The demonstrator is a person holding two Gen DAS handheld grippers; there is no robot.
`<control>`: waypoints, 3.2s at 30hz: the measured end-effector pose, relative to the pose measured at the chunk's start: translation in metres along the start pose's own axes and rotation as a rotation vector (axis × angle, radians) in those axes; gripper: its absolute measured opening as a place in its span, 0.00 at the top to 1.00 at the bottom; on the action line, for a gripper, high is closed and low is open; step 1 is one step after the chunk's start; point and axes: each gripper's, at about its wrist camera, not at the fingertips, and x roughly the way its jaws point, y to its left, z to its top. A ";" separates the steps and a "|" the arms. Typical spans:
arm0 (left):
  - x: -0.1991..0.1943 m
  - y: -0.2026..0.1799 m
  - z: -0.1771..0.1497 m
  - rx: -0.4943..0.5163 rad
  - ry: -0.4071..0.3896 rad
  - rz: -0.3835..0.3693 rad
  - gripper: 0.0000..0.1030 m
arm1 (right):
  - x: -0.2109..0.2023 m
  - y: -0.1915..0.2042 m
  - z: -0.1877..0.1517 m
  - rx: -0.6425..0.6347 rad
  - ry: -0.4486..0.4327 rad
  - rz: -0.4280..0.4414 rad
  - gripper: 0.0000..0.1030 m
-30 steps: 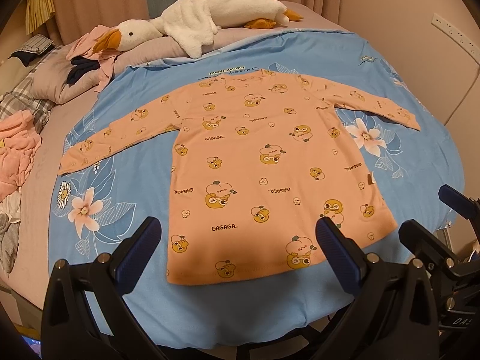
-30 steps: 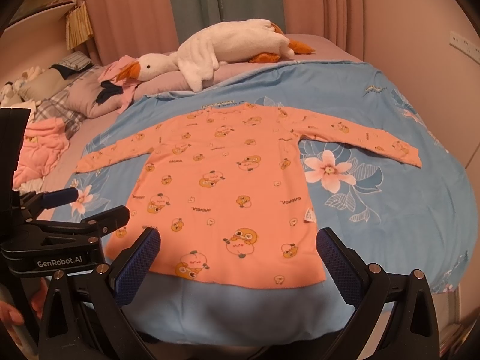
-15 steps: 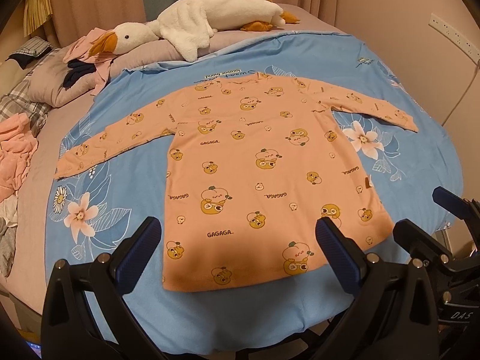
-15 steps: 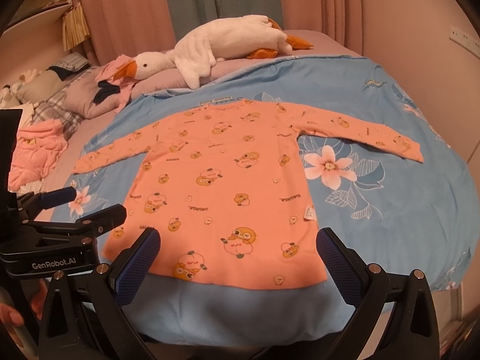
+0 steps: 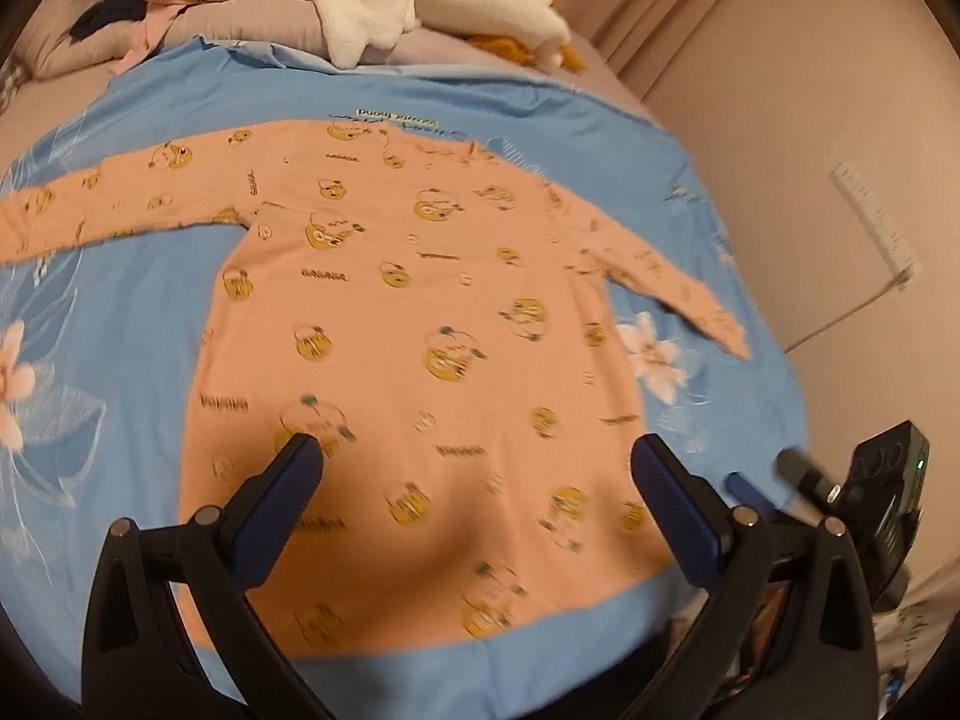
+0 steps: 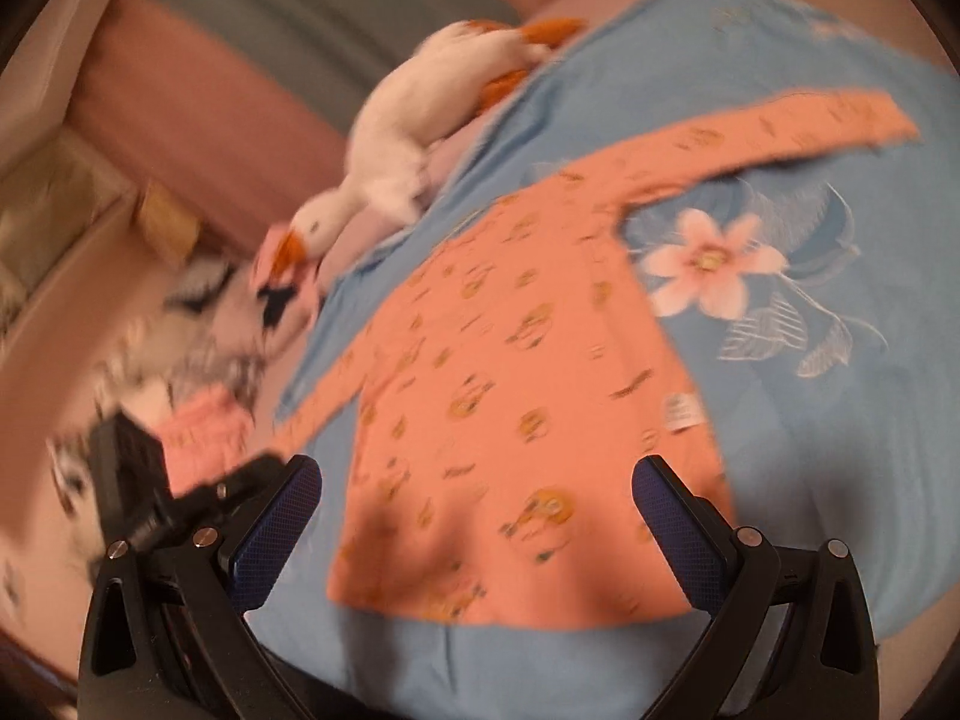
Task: Fold small clothes
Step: 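Grasp the cuff of the sleeve with the right gripper, then fold the held sleeve across the shirt body and release it, then grasp the other sleeve with the left gripper and fold it across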
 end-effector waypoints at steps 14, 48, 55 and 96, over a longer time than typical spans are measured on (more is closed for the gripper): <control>0.068 -0.020 0.073 0.073 0.016 0.047 0.01 | -0.021 -0.156 0.110 0.367 -0.276 -0.265 0.11; 0.046 0.086 0.164 -0.244 -0.124 -0.051 0.04 | 0.180 0.137 0.148 -0.790 -0.199 -0.455 0.94; 0.017 0.153 0.150 -0.353 -0.163 0.009 0.04 | 0.270 0.199 0.057 -1.168 -0.112 -0.534 0.95; 0.129 0.160 0.161 -0.357 0.047 -0.187 0.96 | 0.190 0.120 0.039 -0.637 0.055 -0.116 0.50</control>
